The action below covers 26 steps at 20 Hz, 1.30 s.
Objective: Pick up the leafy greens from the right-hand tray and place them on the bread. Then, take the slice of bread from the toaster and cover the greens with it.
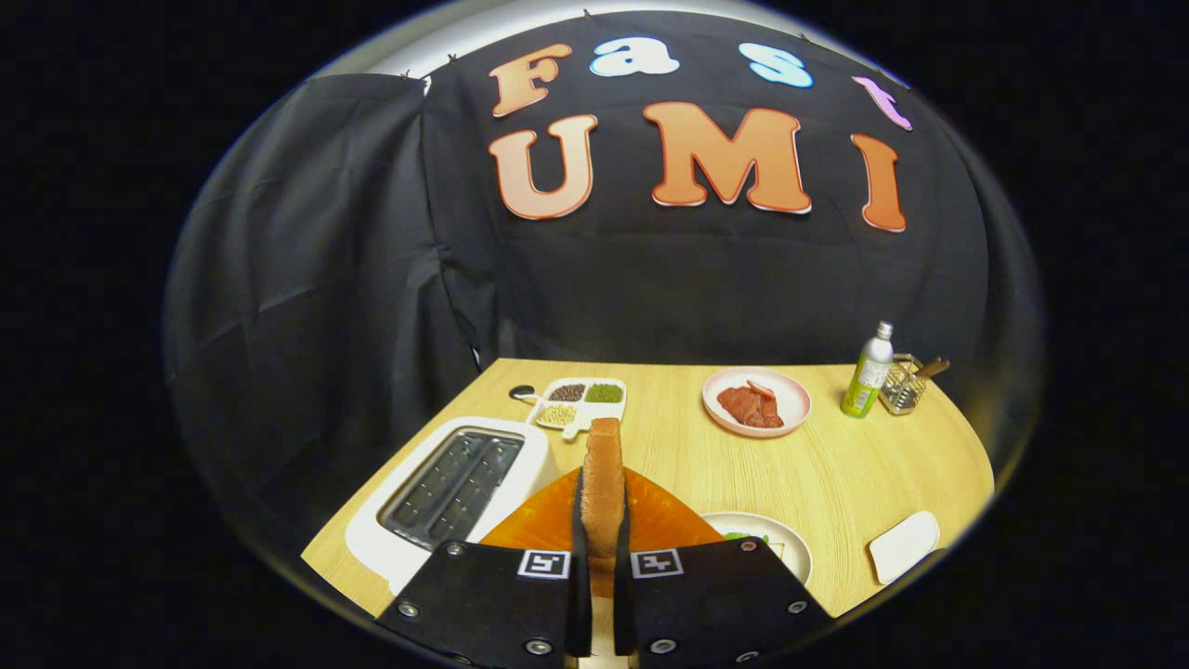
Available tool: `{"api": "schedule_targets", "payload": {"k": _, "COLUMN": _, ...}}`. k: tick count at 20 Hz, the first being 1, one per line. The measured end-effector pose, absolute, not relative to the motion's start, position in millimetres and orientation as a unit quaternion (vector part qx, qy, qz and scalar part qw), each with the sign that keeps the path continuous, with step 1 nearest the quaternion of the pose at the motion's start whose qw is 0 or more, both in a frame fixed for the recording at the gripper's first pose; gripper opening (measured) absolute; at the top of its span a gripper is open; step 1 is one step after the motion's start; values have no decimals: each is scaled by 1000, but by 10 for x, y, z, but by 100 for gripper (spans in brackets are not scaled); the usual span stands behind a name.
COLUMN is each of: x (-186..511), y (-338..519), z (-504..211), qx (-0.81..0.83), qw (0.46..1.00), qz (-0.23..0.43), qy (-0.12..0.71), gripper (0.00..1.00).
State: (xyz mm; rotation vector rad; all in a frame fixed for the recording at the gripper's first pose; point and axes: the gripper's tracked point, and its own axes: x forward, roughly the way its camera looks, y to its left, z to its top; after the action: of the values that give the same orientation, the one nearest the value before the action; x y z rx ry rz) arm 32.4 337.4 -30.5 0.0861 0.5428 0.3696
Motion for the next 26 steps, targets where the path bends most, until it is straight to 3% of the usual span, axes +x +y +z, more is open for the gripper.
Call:
{"api": "schedule_targets", "payload": {"k": 20, "x": 265, "y": 2722, "z": -1201, "qx": 95, "qw": 924, "qz": 170, "qy": 328, "gripper": 10}}
{"api": "schedule_targets", "payload": {"k": 26, "x": 258, "y": 2529, "z": -1314, "qx": 112, "qw": 920, "qz": 154, "qy": 343, "gripper": 18}}
